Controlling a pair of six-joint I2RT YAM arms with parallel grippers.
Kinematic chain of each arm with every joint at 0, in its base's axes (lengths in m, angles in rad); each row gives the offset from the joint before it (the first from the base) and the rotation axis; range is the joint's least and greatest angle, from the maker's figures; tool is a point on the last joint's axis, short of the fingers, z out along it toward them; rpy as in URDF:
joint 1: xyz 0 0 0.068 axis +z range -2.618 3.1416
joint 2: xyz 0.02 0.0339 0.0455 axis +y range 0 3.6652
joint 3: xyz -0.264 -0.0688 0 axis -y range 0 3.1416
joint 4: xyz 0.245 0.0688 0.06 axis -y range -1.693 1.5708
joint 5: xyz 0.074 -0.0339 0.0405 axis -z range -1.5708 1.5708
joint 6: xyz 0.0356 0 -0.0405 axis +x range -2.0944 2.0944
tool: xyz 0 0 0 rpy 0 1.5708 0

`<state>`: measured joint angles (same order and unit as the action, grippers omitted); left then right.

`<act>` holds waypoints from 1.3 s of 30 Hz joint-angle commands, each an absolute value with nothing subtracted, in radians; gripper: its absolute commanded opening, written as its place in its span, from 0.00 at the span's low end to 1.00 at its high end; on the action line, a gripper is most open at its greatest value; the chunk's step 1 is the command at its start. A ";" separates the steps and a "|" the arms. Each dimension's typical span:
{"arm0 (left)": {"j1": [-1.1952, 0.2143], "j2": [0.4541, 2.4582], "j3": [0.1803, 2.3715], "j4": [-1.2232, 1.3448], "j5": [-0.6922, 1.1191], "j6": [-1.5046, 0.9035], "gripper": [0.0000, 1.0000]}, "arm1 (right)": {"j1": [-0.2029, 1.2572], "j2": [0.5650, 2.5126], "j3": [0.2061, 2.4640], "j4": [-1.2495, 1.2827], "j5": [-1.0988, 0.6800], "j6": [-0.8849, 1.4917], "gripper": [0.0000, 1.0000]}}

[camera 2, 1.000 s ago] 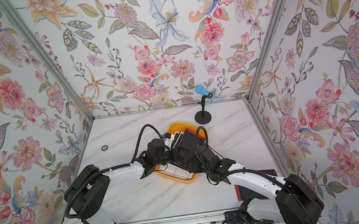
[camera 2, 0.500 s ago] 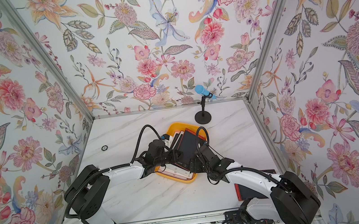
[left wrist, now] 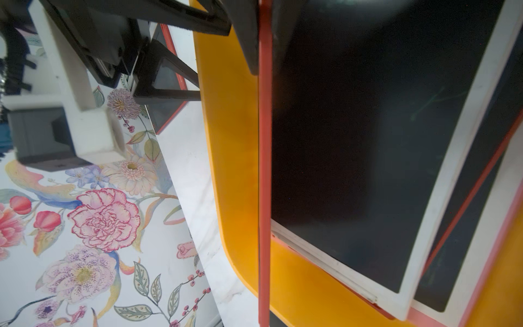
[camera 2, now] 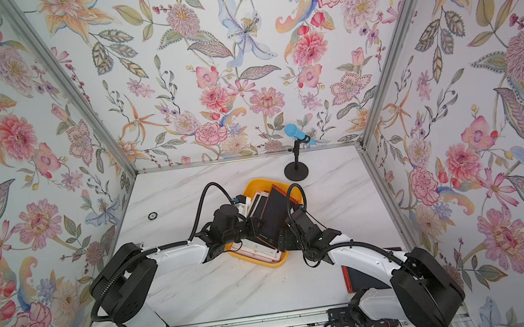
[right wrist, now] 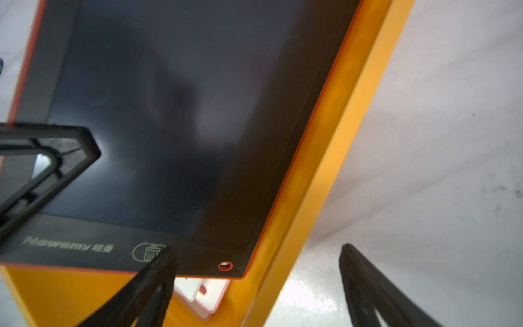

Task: Take out the writing tablet from the storage box
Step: Move the storage box to the center of the board.

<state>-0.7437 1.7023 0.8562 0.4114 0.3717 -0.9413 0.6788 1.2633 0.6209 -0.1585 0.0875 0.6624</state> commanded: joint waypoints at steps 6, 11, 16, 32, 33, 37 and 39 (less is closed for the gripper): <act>-0.677 1.596 0.774 0.469 0.357 -0.980 0.00 | 0.665 1.289 0.665 -0.156 0.063 0.647 0.90; -0.629 1.465 0.722 0.455 0.332 -0.982 0.00 | 0.667 1.363 0.710 -0.154 0.068 0.601 0.86; -0.569 1.333 0.681 0.408 0.298 -0.975 0.00 | 0.670 1.457 0.781 -0.154 0.050 0.505 0.83; -0.453 1.099 0.640 0.242 0.240 -0.922 0.00 | 0.793 1.770 1.065 -0.163 -0.004 0.219 0.76; -0.451 1.093 0.637 0.237 0.241 -0.921 0.00 | 0.798 1.785 1.081 -0.170 -0.003 0.210 0.75; -0.433 1.066 0.625 0.220 0.238 -0.916 0.00 | 0.824 1.829 1.122 -0.197 -0.018 0.161 0.72; -0.424 1.056 0.620 0.215 0.238 -0.916 0.00 | 0.835 1.836 1.129 -0.207 -0.032 0.135 0.71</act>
<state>-0.4419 1.0924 0.6262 0.2058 0.2531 -0.9386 0.8066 1.8149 1.1065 -0.1715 0.0105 0.2302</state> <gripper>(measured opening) 0.081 0.712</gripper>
